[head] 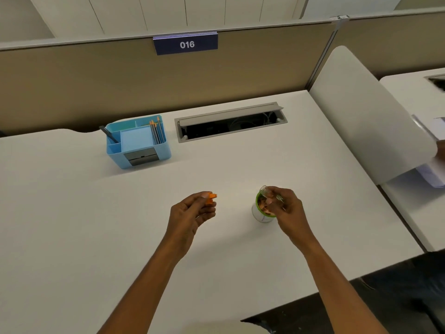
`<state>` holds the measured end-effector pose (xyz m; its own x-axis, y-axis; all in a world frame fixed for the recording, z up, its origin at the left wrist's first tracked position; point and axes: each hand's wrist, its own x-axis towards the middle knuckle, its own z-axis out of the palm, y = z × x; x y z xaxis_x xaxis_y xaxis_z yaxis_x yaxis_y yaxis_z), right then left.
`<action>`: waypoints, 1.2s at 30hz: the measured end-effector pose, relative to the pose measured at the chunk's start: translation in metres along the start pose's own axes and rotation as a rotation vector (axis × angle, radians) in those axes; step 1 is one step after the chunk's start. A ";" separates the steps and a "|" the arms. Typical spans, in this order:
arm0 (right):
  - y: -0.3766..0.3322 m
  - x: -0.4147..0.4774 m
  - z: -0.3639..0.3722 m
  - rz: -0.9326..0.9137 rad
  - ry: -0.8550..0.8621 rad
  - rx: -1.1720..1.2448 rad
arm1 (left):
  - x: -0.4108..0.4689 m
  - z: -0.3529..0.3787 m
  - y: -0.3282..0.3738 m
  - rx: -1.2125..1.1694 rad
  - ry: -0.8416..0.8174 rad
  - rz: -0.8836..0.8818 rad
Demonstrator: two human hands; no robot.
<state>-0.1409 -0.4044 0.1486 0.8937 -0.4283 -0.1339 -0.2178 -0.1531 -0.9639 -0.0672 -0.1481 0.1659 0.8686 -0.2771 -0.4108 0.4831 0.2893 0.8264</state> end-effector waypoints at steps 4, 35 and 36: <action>0.011 0.012 -0.029 -0.159 0.056 -0.499 | 0.002 -0.002 -0.007 0.029 0.011 -0.019; 0.021 0.027 -0.036 -0.096 0.092 -0.359 | 0.005 -0.003 -0.005 0.084 0.062 0.002; 0.020 0.027 -0.036 -0.073 0.102 -0.308 | 0.005 -0.002 -0.003 0.086 0.061 0.008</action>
<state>-0.1355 -0.4508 0.1341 0.8708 -0.4907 -0.0287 -0.2771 -0.4418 -0.8533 -0.0643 -0.1483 0.1604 0.8785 -0.2181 -0.4250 0.4675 0.2104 0.8586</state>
